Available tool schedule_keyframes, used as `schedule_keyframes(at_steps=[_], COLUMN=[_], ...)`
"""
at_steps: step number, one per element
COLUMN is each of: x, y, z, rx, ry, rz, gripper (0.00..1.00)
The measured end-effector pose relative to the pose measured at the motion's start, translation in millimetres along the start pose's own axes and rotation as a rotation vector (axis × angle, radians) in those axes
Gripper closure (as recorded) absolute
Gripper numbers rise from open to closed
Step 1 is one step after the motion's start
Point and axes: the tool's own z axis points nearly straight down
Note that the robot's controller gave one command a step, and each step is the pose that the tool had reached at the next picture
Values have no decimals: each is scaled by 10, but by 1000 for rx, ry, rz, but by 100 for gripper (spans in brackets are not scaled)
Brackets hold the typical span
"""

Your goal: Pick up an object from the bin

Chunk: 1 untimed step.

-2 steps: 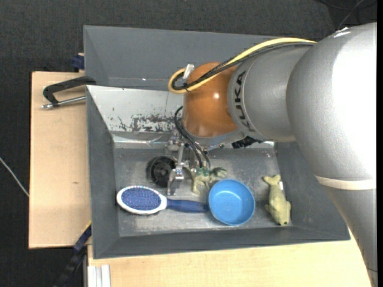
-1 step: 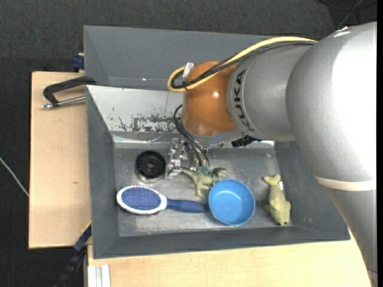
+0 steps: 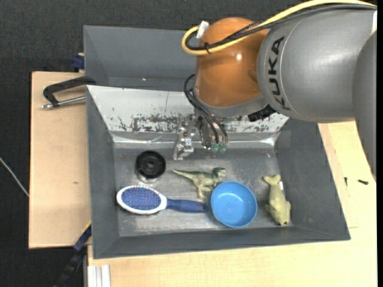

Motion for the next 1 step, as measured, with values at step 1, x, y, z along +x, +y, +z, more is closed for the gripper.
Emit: schedule_keyframes(at_steps=[1], x=[13], y=[-5], z=[52], rx=[2], ry=[9], rz=[1], gripper=[0])
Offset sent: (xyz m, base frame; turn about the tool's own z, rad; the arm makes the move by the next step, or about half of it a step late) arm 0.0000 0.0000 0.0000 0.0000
